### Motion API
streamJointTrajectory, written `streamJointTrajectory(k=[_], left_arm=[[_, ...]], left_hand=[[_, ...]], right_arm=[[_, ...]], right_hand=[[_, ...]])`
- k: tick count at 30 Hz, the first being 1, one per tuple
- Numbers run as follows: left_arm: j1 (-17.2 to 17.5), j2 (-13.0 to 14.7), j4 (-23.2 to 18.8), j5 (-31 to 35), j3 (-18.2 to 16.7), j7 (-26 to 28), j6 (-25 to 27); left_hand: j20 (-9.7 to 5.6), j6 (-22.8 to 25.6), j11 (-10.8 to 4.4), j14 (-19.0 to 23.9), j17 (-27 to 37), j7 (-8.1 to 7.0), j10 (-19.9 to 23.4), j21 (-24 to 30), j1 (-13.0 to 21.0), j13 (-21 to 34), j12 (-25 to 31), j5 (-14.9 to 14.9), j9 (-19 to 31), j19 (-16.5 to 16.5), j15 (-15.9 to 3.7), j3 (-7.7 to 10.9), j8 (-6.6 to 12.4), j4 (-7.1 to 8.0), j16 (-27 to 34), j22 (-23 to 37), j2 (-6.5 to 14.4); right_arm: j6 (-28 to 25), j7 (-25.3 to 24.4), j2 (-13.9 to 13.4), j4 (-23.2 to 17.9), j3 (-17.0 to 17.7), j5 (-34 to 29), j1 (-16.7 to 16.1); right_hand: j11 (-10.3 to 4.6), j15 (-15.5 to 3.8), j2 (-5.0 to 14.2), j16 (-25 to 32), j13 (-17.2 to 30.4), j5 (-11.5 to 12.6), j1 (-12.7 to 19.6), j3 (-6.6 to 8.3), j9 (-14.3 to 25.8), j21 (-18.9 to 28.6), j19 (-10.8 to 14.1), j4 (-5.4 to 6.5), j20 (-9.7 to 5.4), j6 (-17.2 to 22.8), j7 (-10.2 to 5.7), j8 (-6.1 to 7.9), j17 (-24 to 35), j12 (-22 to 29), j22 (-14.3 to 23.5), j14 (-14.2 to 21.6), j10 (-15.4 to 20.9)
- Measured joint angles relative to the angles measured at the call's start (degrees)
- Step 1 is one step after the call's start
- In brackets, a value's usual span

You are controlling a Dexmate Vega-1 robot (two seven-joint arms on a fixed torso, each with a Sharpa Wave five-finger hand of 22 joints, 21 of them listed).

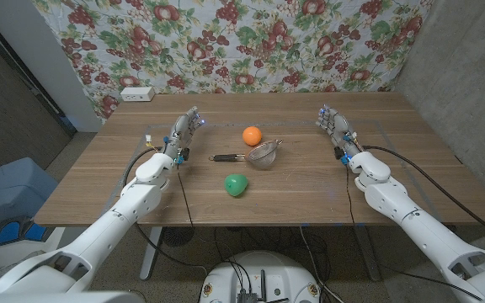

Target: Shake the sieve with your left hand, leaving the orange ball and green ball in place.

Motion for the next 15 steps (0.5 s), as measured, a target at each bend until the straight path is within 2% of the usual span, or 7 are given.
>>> streamJointTrajectory(k=[8,11,15], left_arm=[[0.38,0.28,-0.64,0.0,-0.1,0.21,0.24],[0.44,0.3,-0.71,-0.01,-0.11,0.21,0.27],[0.47,0.31,-0.75,-0.03,-0.11,0.22,0.31]], left_hand=[[0.0,0.0,0.0,0.0,0.0,0.0,0.0,0.16,0.0,0.0,0.0,0.0,0.0,0.0,0.0,0.0,0.0,0.0,0.0,0.0,0.0],[0.0,0.0,0.0,-0.2,0.0,0.0,0.0,0.16,0.0,0.0,0.0,0.0,0.0,0.0,-0.2,0.0,0.0,0.0,0.0,-0.01,0.0],[0.0,0.01,0.0,-0.2,0.0,0.0,0.01,-0.28,0.0,0.0,0.0,0.0,0.0,0.0,-0.2,0.24,0.0,-0.24,0.0,-0.01,0.0]], right_arm=[[-1.31,-3.01,-1.28,-2.94,0.02,-2.08,-1.28],[-1.99,-4.18,-1.54,-3.43,0.02,-2.98,-1.47],[-2.92,-5.53,-2.11,-4.54,0.0,-4.28,-1.79]], right_hand=[[0.0,0.54,-0.02,0.0,-0.17,0.0,0.0,0.4,0.0,0.0,0.41,-0.4,0.41,0.13,-0.12,0.22,-0.41,0.0,-0.01,0.53,0.0],[0.31,0.62,-0.91,0.0,-0.17,0.0,0.9,0.39,0.0,0.0,0.42,-0.4,0.42,0.62,0.0,0.45,-0.42,0.0,-0.01,0.61,0.31],[0.09,0.62,-0.91,0.0,-0.17,0.0,0.9,0.71,0.0,-0.01,0.61,-0.72,0.62,0.62,0.0,0.45,-0.66,0.0,-0.01,0.61,0.53]])
